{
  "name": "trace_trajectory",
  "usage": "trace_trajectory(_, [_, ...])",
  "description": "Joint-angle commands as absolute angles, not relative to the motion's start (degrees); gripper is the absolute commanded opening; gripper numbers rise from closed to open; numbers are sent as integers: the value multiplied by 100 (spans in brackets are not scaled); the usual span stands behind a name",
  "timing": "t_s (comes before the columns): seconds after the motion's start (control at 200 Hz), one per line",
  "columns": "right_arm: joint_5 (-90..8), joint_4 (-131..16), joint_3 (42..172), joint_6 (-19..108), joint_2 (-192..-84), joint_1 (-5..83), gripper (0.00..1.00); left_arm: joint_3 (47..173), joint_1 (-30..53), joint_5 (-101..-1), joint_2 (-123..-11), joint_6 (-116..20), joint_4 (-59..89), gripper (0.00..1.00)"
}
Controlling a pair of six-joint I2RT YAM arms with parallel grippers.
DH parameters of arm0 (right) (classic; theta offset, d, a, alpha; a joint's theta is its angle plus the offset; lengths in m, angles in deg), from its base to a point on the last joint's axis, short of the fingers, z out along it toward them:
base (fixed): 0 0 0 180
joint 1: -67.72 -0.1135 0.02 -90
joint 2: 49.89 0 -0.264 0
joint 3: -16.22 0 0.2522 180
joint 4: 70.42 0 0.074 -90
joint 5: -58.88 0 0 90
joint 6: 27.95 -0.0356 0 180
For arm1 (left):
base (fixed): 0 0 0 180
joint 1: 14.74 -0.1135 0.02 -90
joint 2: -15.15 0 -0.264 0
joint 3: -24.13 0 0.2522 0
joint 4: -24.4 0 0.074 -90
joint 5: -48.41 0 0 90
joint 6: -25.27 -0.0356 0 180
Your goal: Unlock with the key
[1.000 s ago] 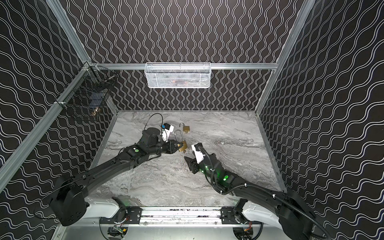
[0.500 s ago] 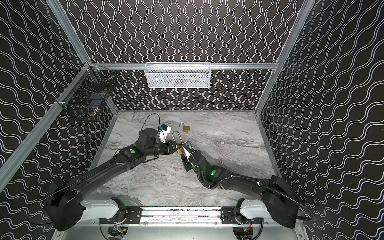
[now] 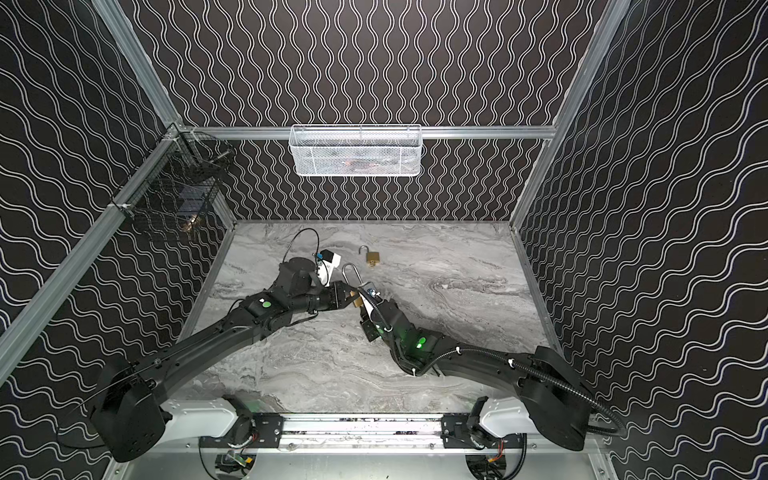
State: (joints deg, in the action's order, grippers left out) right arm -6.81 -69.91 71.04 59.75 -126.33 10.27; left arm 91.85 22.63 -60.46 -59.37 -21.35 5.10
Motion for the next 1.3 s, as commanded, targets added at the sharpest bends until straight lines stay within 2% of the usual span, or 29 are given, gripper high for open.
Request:
trace_trajectory(0.0, [-532,-7177,7190,6073,-12683,1000,29,9177,2266,-6057,-5941,-2001,836,0])
trace_trajectory(0.12, [-520,-7163,7234,6064,-12732,997,12,9185,2261,-5997,-5884,-2007,806,0])
trace_trajectory(0.22, [-576,-7193,7208,6056,-12697,1002,4,9215,2261,-5820,-5820,-2085,656,0])
trace_trajectory(0.335, [-721,-7243,7160,6037,-12599,997,1,9140,2262,-5623,-5756,-2178,745,0])
trace_trajectory(0.37, [-760,-7264,7134,6016,-12564,1000,6,9087,2262,-5590,-5741,-2209,816,0])
trace_trajectory(0.425, [-757,-7238,7096,5935,-12507,997,26,9010,2262,-5495,-5697,-2290,901,0])
trace_trajectory(0.455, [-761,-7183,7066,5865,-12464,997,34,8973,2259,-5434,-5672,-2361,897,0])
trace_trajectory(0.576, [-764,-7053,6807,5674,-12041,1054,47,8851,2138,-5326,-5503,-2865,801,0])
trace_trajectory(0.651, [-1009,-6879,6751,5658,-11652,1314,54,8720,2012,-5643,-5410,-3394,871,0])
trace_trajectory(0.726, [-2040,-6996,6751,5736,-11240,1880,62,8511,1938,-6406,-5389,-4045,1147,0])
trace_trajectory(0.841, [-4607,-7578,6830,5661,-11119,3005,76,8351,1930,-7819,-5519,-4820,1507,0])
trace_trajectory(0.916, [-5693,-7922,6975,5621,-11335,3347,79,8206,1930,-8321,-5545,-4922,1827,0])
trace_trajectory(1.056, [-6821,-8120,7310,5579,-11907,3493,79,7973,1927,-8665,-5468,-4805,2415,0])
trace_trajectory(1.191, [-7201,-9115,7080,5133,-12096,3494,78,8018,1928,-8846,-5585,-4814,2411,0])
trace_trajectory(1.291, [-7245,-9051,7216,5102,-12244,3493,77,8015,1929,-8978,-5625,-4756,2555,0])
